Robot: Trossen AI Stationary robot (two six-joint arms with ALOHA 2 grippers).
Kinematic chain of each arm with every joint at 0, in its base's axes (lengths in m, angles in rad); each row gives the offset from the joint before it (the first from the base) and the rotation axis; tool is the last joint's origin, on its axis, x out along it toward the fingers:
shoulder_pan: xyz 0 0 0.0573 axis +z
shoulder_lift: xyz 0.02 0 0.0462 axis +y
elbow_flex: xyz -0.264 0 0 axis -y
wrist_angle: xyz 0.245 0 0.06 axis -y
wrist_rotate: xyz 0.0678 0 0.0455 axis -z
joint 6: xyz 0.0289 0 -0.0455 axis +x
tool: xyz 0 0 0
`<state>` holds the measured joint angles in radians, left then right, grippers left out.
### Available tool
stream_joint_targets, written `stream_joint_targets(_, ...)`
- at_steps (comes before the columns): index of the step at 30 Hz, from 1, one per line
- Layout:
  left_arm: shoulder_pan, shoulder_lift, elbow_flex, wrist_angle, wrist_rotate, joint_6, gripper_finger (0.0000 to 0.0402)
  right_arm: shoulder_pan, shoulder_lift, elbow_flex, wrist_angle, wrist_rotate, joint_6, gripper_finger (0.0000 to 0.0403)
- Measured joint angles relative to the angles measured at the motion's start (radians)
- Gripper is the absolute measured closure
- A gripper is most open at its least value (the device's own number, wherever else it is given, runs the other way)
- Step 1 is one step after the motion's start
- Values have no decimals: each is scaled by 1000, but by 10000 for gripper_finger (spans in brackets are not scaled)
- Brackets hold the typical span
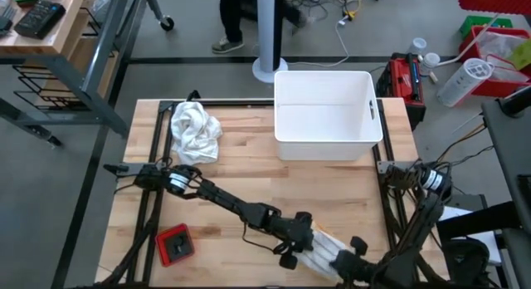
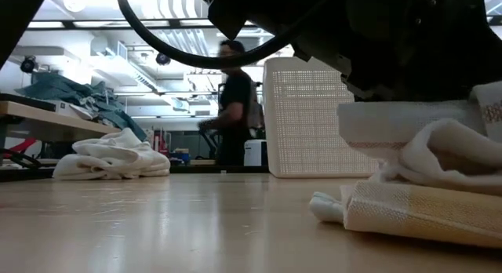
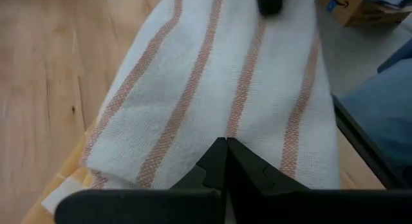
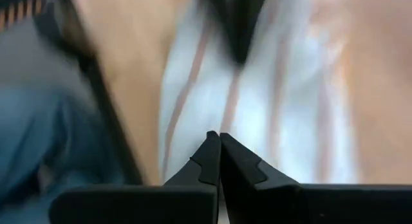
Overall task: Fold towel
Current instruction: Adjust the stack of folded kitchen towels
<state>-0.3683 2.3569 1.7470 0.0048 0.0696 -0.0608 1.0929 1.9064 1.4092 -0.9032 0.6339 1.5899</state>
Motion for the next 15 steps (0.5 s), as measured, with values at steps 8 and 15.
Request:
stream_joint_targets(8, -3, -2, 0, 3, 1, 0, 402, 2, 33, -19, 116, -238, -73, 403)
stream_joint_targets(15, -2, -14, 0, -22, -5, -1, 402, -5, 29, -28, 97, -245, -83, 403)
